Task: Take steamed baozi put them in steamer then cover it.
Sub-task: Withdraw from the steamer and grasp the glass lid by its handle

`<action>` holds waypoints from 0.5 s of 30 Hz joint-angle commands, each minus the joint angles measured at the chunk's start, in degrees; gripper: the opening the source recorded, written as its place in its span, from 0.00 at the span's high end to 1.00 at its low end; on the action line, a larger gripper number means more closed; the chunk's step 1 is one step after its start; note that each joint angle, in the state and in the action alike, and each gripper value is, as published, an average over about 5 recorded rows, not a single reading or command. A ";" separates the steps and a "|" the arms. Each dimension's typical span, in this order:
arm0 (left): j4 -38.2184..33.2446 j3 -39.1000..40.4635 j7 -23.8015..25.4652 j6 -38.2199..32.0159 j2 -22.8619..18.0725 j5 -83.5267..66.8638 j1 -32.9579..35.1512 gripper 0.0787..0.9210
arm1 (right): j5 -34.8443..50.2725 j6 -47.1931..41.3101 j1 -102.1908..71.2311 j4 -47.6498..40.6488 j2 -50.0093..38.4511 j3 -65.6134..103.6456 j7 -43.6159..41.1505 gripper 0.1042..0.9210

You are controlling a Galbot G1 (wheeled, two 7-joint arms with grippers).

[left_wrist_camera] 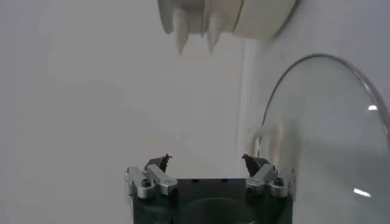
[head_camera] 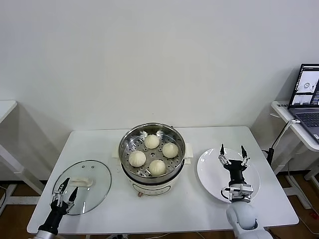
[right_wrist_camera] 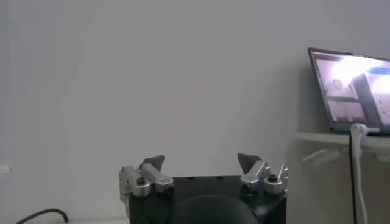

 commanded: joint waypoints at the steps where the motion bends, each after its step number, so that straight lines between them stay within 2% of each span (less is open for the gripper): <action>1: 3.13 0.77 -3.07 1.74 -0.19 8.73 -2.82 0.12 | -1.49 0.44 -1.69 -0.28 2.21 1.27 -0.05 0.12; 15: 3.89 1.73 -1.38 4.16 0.09 6.91 -4.41 0.12 | -2.39 0.65 -1.94 -0.37 2.94 1.33 -0.17 0.12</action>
